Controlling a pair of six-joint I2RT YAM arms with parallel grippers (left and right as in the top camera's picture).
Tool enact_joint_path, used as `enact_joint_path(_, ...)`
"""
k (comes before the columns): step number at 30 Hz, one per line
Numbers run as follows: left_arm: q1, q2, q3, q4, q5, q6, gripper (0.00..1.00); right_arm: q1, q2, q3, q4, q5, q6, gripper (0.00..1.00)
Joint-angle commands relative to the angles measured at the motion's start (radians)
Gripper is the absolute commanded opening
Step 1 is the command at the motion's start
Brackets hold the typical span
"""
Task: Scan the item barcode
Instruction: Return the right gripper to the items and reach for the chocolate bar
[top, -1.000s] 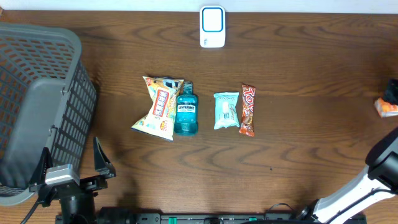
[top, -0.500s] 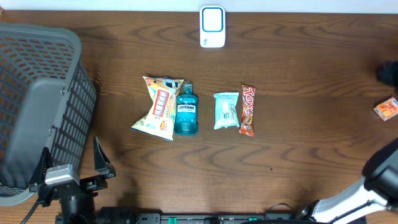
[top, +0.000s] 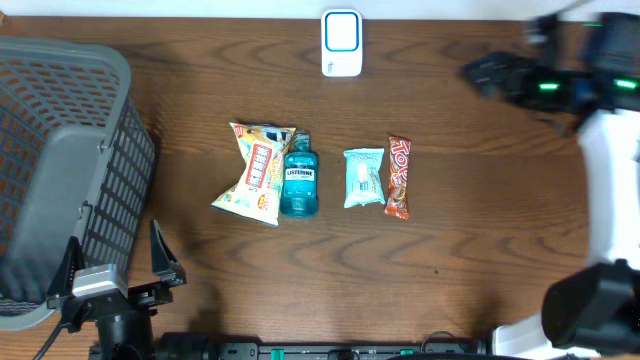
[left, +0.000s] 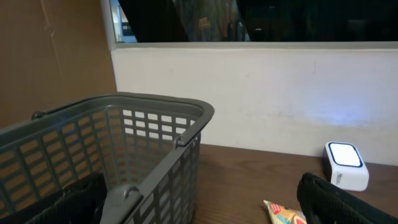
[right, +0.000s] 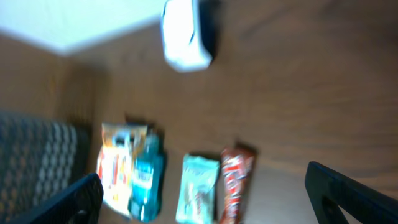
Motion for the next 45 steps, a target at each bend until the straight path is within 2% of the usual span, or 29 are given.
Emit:
enact_joint_path(1,0.003,-0.001,0.002,0.001,-0.013,0.014,0.98,0.143,0.04,-0.025,-0.003,0.158,0.018,0.99)
enact_joint_path(3,0.003,-0.001,0.002,0.001,-0.013,0.014,0.98,0.22,0.074,-0.026,-0.004,0.241,0.017,0.99)
enact_joint_path(6,0.003,-0.001,0.002,0.001,-0.013,0.014,0.98,0.346,0.153,-0.026,0.005,0.475,0.02,0.8)
enact_joint_path(8,0.003,-0.001,0.002,0.001,-0.013,0.014,0.98,0.399,0.203,-0.026,0.011,0.639,0.081,0.79)
enact_joint_path(10,0.003,-0.001,0.002,0.001,-0.013,0.014,0.98,0.451,0.266,-0.026,0.006,0.843,0.202,0.75)
enact_joint_path(12,0.003,-0.001,0.002,0.001,-0.013,0.014,0.98,0.479,0.307,-0.026,0.003,0.911,0.253,0.74)
enact_joint_path(18,0.003,-0.001,0.002,0.001,-0.013,0.014,0.98,0.542,0.391,-0.026,0.013,0.988,0.354,0.64)
enact_joint_path(22,0.003,-0.001,0.002,0.001,-0.013,0.014,0.98,0.554,0.421,-0.026,0.012,1.074,0.436,0.62)
enact_joint_path(27,0.003,-0.001,0.002,0.001,-0.013,0.014,0.98,0.555,0.441,-0.026,0.021,1.075,0.533,0.51)
enact_joint_path(37,0.003,-0.001,0.002,0.001,-0.013,0.014,0.98,0.558,0.509,-0.027,0.036,1.074,0.541,0.5)
enact_joint_path(39,0.003,-0.001,0.002,0.001,-0.013,0.014,0.98,0.558,0.525,-0.027,0.011,1.075,0.542,0.46)
enact_joint_path(41,0.003,-0.001,0.002,0.001,-0.013,0.014,0.98,0.558,0.537,-0.028,-0.012,1.078,0.542,0.4)
enact_joint_path(44,0.003,-0.001,0.002,0.001,-0.013,0.014,0.98,0.558,0.568,-0.029,-0.042,1.085,0.541,0.1)
enact_joint_path(45,0.003,-0.001,0.002,0.001,-0.013,0.014,0.98,0.558,0.571,-0.029,-0.052,1.085,0.542,0.04)
